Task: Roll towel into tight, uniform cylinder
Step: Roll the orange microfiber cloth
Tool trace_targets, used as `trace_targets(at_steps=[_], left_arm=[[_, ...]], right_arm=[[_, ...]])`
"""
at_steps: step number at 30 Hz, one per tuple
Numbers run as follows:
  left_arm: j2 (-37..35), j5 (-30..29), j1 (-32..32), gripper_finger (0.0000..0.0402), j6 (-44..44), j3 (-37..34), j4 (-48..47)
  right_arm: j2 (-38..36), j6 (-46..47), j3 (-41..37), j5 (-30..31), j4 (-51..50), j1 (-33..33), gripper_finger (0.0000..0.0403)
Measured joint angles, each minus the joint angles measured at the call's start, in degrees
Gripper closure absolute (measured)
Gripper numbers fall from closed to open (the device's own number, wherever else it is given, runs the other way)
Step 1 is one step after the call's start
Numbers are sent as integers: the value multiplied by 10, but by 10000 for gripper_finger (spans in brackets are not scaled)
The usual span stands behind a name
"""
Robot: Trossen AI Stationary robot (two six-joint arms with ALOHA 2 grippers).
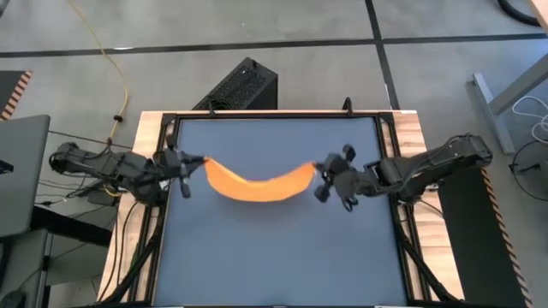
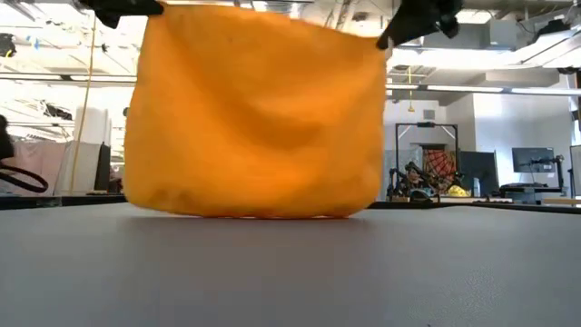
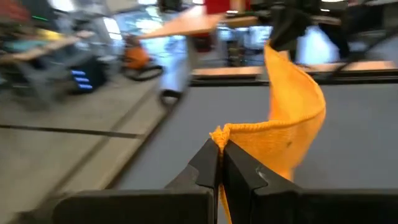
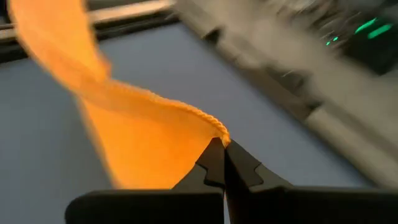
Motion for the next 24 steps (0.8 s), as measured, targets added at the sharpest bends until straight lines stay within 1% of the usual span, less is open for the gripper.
trace_targets(at_steps=[1, 3, 5, 7, 9, 10, 11, 13, 14, 16, 17, 20, 22, 24], left_arm=[[-1, -2, 20, 401, 20, 0, 15], [-1, 13, 63, 401, 59, 3, 40], [3, 35, 110, 402, 93, 17, 45], [12, 51, 158, 401, 113, 37, 45], [21, 91, 203, 401, 122, 57, 43], [25, 123, 226, 401, 123, 67, 38], [29, 163, 245, 401, 121, 74, 31], [37, 239, 276, 401, 102, 78, 19], [42, 277, 288, 401, 85, 76, 9], [53, 351, 301, 401, 48, 58, -7], [58, 390, 303, 401, 26, 42, -12], [75, 519, 291, 401, -34, -18, -2], [79, 593, 269, 401, -66, -57, 17], [79, 636, 236, 401, -93, -93, 37]], right_arm=[[-3, -33, 0, 9, 23, -20, 388], [-11, -104, 5, 10, 62, -61, 388], [-16, -183, 17, 10, 106, -98, 388], [-21, -255, 32, 8, 122, -130, 388], [-21, -300, 49, 7, 120, -152, 388], [-21, -311, 55, 0, 109, -159, 388], [-21, -313, 60, -20, 94, -161, 388], [-21, -297, 62, -84, 64, -161, 388], [-20, -278, 58, -126, 48, -155, 388], [-16, -228, 43, -202, 16, -137, 388], [-9, -200, 35, -229, 1, -122, 388], [9, -116, 2, -263, -33, -54, 388], [22, -55, -18, -268, -31, 3, 388], [38, 21, -37, -271, -25, 60, 388]])
